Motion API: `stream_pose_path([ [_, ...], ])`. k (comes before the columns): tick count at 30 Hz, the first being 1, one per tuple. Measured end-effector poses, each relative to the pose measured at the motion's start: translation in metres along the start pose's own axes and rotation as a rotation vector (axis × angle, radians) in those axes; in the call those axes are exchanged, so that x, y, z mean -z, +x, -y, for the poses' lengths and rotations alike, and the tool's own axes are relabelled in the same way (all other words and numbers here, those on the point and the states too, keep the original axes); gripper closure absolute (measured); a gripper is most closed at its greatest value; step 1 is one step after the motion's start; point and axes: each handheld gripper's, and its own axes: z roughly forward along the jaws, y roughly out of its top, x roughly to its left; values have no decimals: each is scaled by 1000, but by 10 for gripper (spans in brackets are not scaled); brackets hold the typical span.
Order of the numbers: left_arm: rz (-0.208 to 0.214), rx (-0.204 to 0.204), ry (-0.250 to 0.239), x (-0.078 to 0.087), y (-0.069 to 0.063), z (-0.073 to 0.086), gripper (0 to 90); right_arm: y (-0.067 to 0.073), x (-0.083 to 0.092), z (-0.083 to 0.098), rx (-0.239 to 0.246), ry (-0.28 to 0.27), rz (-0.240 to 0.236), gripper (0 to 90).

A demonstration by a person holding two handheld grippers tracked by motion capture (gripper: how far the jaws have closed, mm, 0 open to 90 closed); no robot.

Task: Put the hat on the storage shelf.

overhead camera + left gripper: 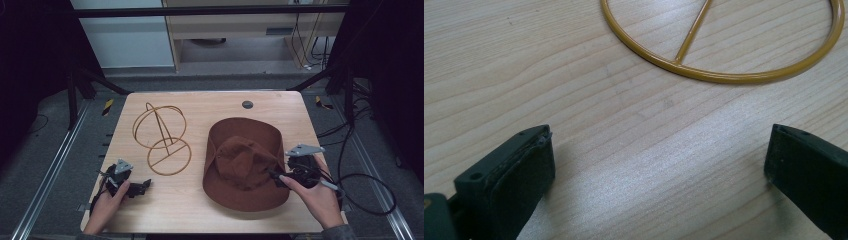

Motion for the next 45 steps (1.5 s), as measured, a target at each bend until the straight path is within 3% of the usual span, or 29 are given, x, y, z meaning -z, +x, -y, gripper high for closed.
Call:
stream_pose_path([
  [7,1,-1,0,0,0,0,0,15,-15,-30,66,81,-92,110],
  [17,2,-1,0,0,0,0,0,19,-24,-60,108,142,-135,141],
  [22,2,-2,0,0,0,0,0,17,-32,-71,120,164,-144,191],
  [30,4,-4,1,0,1,0,0,17,-41,-86,134,202,-158,190],
  [35,5,-5,1,0,1,0,0,20,-56,-94,140,230,-188,162],
  [37,5,-5,1,0,1,0,0,23,-64,-99,163,250,-171,163],
  [45,5,-6,1,0,1,0,0,21,-84,-103,166,271,-179,199],
])
